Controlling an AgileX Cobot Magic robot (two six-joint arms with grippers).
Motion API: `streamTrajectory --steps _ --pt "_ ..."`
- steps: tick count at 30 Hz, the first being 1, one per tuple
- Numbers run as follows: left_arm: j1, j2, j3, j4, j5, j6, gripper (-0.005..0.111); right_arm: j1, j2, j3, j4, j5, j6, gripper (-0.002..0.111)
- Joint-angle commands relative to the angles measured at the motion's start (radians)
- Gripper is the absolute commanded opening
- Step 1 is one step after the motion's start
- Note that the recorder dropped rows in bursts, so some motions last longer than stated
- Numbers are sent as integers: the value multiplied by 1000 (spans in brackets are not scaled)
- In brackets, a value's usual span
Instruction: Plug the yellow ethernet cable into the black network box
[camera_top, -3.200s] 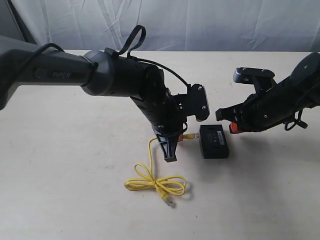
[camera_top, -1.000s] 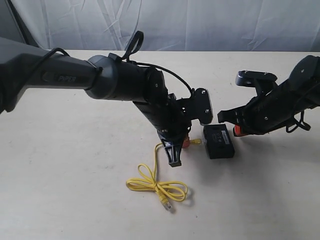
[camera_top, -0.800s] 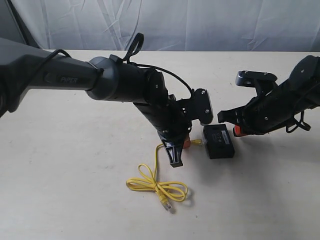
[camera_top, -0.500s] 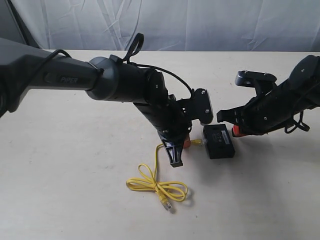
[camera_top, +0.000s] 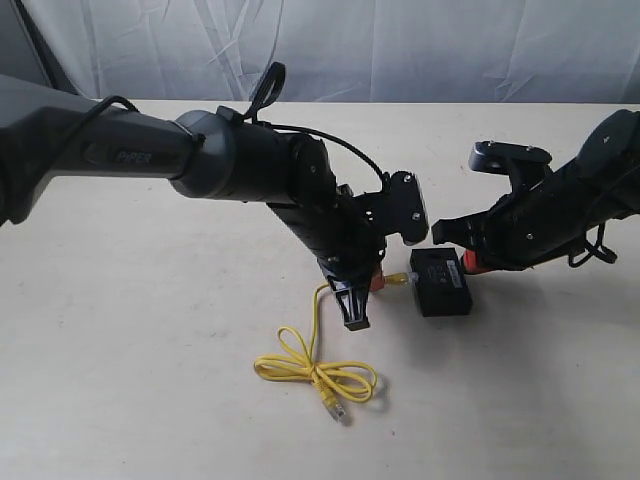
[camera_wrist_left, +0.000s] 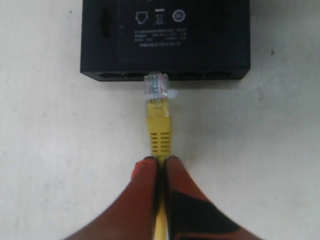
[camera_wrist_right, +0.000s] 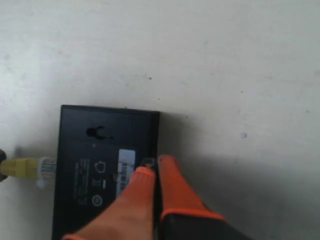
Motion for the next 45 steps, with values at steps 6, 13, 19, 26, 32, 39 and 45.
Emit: streamTrajectory --steps 6,13,19,26,32,39,45 --pt "-2 -10 -1 -26 -12 0 0 -1 0 1 15 14 -8 0" --pt "-2 -10 -1 -26 -12 0 0 -1 0 1 15 14 -8 0" --pt "-2 -5 -1 -26 -12 0 0 -1 0 1 15 14 -8 0" --pt "-2 12 -1 -29 -24 0 0 -1 0 1 15 14 -8 0" --pt "-2 12 -1 -29 -31 0 0 -1 0 1 26 16 -8 0" --pt "-2 12 -1 -36 -31 0 0 11 0 1 31 23 -8 0" --pt "-2 0 -1 -40 -4 25 0 50 0 1 27 6 -10 0"
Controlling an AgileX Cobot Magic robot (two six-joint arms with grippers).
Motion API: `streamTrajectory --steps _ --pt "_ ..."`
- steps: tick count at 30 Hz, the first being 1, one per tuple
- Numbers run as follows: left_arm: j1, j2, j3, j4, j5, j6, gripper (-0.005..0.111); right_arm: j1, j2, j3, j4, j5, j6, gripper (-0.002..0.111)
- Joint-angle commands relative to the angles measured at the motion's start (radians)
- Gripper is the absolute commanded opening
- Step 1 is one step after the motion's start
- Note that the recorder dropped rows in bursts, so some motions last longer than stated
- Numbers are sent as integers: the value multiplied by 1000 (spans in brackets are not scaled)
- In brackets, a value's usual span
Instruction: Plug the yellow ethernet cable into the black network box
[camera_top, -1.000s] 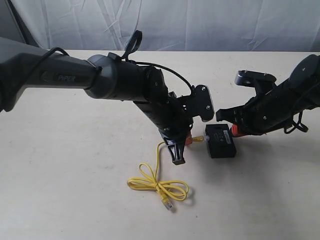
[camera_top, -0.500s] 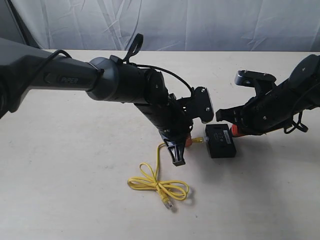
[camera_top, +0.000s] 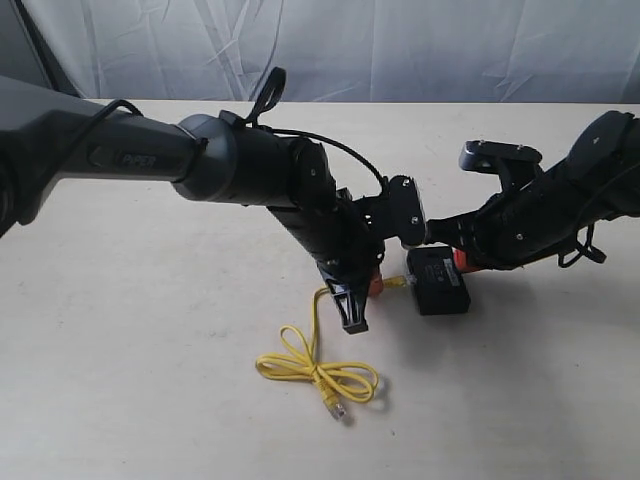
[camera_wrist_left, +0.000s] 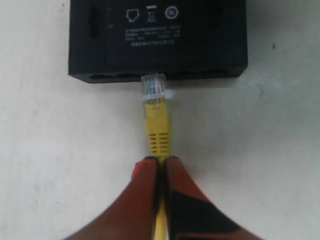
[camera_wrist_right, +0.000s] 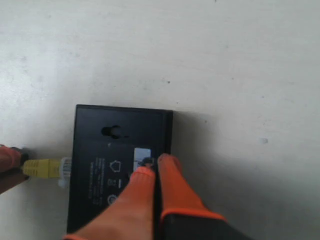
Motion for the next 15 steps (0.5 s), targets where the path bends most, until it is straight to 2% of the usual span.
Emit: streamTrajectory --steps 1,11,15 --pt "-2 -21 -1 -24 -12 7 0 11 0 1 4 9 -7 0" --pt "-2 -20 -3 -49 -31 9 0 11 0 1 6 18 -7 0" --pt "-2 -20 -3 -101 -38 82 0 11 0 1 6 20 -7 0"
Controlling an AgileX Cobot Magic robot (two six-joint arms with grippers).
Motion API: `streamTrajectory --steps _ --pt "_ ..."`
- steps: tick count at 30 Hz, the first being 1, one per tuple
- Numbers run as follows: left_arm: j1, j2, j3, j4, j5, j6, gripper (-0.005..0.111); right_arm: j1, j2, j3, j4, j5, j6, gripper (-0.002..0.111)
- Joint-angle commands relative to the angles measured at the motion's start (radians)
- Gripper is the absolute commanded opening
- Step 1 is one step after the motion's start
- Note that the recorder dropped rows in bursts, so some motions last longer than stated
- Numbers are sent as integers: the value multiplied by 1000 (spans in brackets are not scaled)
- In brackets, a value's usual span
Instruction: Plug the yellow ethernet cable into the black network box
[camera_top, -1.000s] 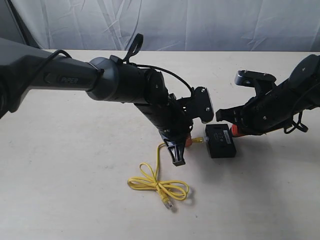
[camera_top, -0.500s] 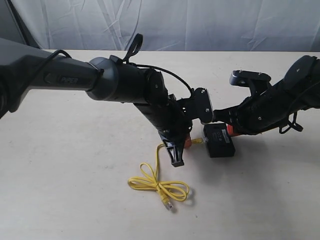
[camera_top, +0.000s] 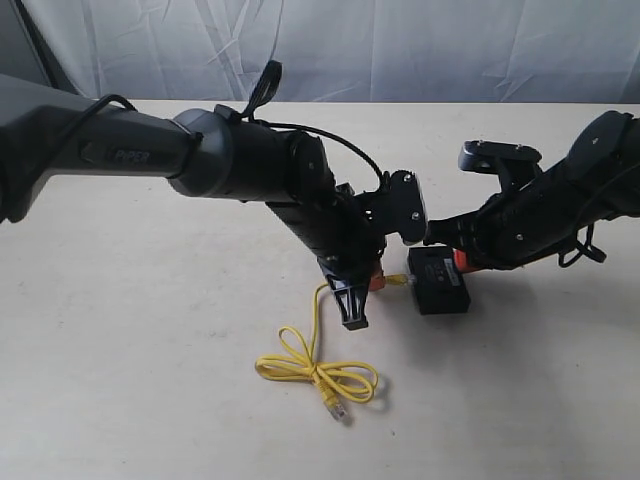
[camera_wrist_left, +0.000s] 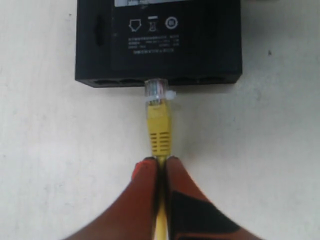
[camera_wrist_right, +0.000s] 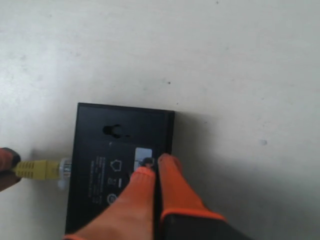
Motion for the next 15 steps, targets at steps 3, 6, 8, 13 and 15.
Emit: streamTrajectory --steps 3,6,8,13,15 --pt "-2 -8 -3 -90 -42 50 0 7 0 1 8 24 -3 0" --pt "-2 -8 -3 -90 -44 50 0 7 0 1 8 24 -3 0" --pt "-2 -8 -3 -90 -44 50 0 7 0 1 8 24 -3 0" --pt "-2 -8 -3 -92 -48 50 0 7 0 1 13 24 -3 0" --pt "-2 -8 -3 -85 -47 50 0 7 -2 1 8 24 -3 0"
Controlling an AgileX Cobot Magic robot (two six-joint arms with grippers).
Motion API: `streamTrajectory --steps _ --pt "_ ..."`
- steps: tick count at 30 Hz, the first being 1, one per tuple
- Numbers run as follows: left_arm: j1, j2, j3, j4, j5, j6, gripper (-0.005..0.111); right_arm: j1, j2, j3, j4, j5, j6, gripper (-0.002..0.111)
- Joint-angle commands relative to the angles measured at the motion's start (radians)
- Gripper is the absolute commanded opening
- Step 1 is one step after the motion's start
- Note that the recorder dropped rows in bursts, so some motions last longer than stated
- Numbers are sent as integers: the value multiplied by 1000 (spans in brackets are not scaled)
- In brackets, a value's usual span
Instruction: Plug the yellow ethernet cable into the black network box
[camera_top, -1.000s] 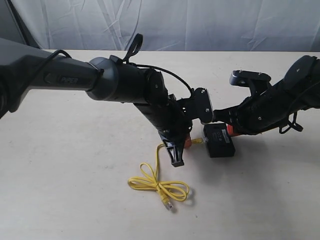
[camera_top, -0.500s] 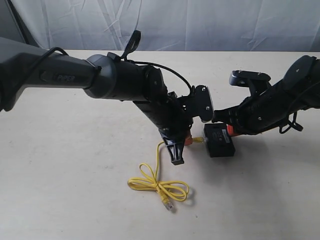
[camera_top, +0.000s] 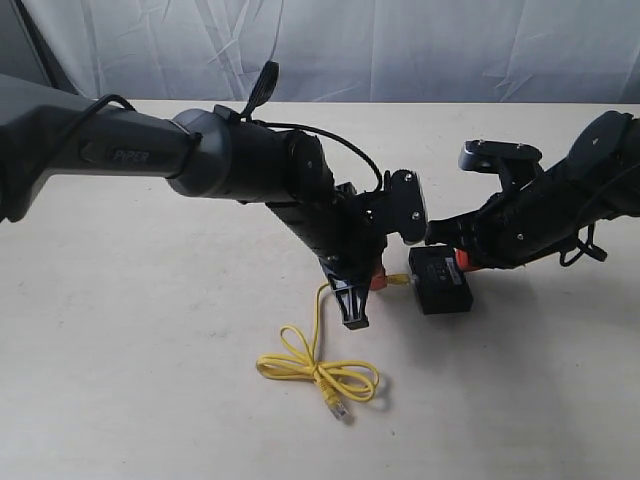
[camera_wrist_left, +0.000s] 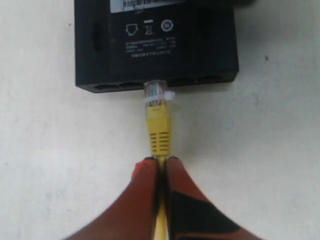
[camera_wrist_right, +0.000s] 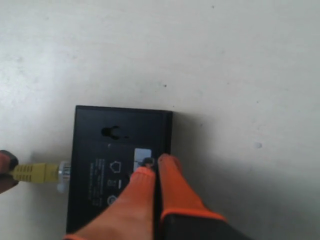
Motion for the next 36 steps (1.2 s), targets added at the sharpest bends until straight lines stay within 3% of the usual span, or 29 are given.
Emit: streamTrajectory --steps 1,16,27,36 --pt "-6 -8 -4 -43 -39 0 0 4 -9 1 17 32 -3 0" --pt "-4 -8 -4 -47 -39 0 0 -74 -70 1 -23 52 28 0" --pt "-4 -8 -4 -47 -39 0 0 -74 -63 1 -172 28 117 0" --pt "-4 -8 -4 4 -39 1 0 -74 17 1 -161 25 123 0"
